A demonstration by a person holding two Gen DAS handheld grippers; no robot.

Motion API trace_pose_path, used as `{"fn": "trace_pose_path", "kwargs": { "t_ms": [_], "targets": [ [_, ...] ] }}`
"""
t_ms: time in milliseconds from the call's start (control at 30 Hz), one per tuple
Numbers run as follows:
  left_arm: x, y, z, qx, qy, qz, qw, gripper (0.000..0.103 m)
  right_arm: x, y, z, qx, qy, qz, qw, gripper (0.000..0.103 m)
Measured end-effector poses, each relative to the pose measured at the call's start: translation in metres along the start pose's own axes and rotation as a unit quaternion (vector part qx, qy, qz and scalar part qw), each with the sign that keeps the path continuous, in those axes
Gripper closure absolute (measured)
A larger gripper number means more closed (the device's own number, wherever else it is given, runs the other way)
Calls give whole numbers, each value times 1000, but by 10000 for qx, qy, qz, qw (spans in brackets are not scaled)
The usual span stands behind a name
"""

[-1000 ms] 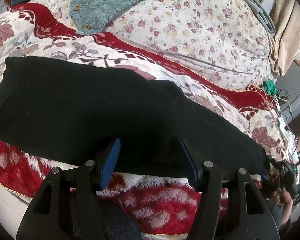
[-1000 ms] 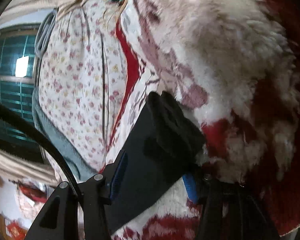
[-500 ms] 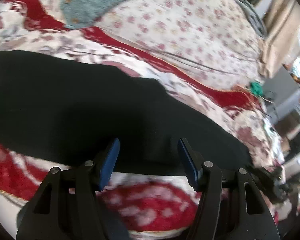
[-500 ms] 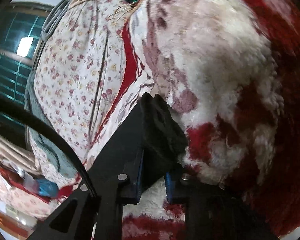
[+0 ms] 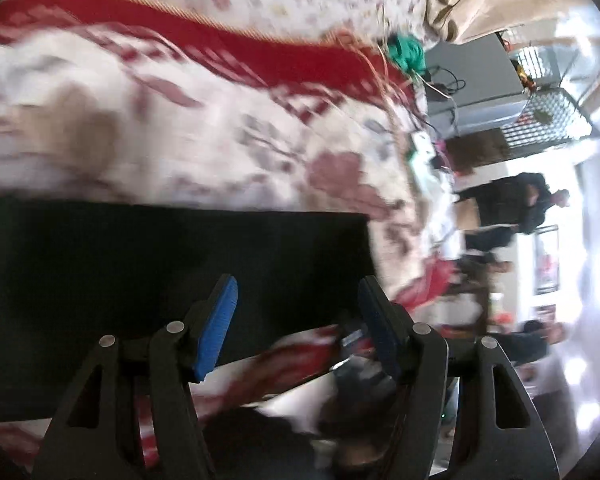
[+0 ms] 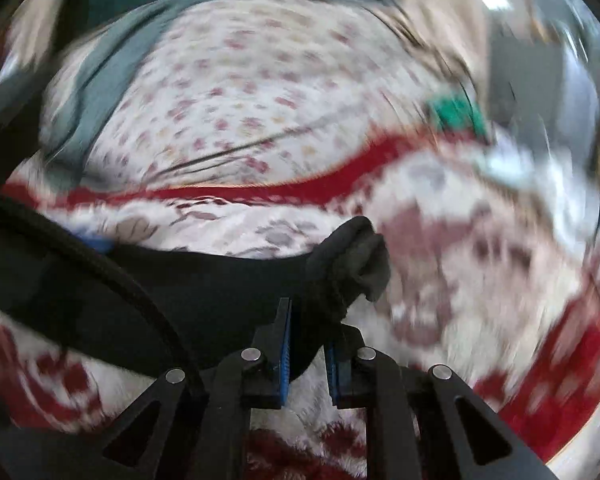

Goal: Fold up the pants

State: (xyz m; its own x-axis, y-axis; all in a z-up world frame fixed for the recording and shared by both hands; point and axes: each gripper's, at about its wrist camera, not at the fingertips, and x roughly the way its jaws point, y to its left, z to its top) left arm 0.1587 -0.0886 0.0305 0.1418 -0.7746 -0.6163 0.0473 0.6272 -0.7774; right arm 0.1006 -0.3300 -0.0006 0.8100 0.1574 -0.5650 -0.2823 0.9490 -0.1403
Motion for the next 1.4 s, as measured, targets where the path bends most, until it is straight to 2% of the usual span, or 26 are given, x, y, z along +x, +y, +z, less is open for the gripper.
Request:
{"fn": "trace_pose_path", "kwargs": {
  "t_ms": [67, 133, 200, 300, 400, 567, 633, 700, 767, 800, 867, 1067, 1233, 1333, 1400],
  "targets": [
    [17, -19, 13, -15, 291, 15, 9996, 40, -3, 18, 0, -595, -163, -101, 9980, 90],
    [22, -33, 17, 128, 353, 96, 9993, 40, -5, 31, 2, -1024, -293, -134, 9942, 90],
    [27, -47, 19, 349, 527, 186, 9978, 40, -5, 40, 7, -1273, -382, -137, 9910, 90],
    [27, -58, 21, 601, 571, 430, 9956, 40, -9, 51, 12, -1625, -479, -75, 9855, 90],
    [22, -61, 22, 800, 499, 627, 9936, 40, -12, 63, 15, -1916, -503, -2, 9802, 91],
    [25, -63, 20, 1003, 662, 1119, 9864, 40, -18, 86, 15, -2564, -589, 40, 9648, 91],
    [28, -58, 18, 1007, 755, 1349, 9828, 40, -21, 94, 17, -2722, -589, 46, 9604, 91],
    [24, -50, 17, 882, 657, 1436, 9835, 40, -25, 103, 16, -2814, -560, 43, 9580, 91],
    [10, -45, 17, 901, 292, 1250, 9876, 45, -28, 111, 16, -2922, -547, -4, 9548, 91],
    [5, -44, 17, 939, 198, 1135, 9889, 65, -29, 113, 16, -2963, -547, -9, 9535, 91],
    [-2, -46, 15, 1214, 298, 1110, 9859, 92, -35, 119, 16, -3034, -551, -28, 9513, 91],
    [-23, -21, 11, 1138, 337, 1175, 9860, 93, -48, 155, 22, -3616, -645, -244, 9298, 91],
    [-49, -2, 5, 1041, 248, 914, 9900, 93, -56, 185, 22, -4024, -796, -237, 9117, 91],
    [-72, 17, 1, 905, 128, 664, 9936, 93, -65, 214, 16, -4392, -937, -198, 8933, 91],
    [-87, 30, -2, 836, 51, 627, 9945, 93, -68, 231, 13, -4594, -1011, -205, 8822, 91]
  ]
}}
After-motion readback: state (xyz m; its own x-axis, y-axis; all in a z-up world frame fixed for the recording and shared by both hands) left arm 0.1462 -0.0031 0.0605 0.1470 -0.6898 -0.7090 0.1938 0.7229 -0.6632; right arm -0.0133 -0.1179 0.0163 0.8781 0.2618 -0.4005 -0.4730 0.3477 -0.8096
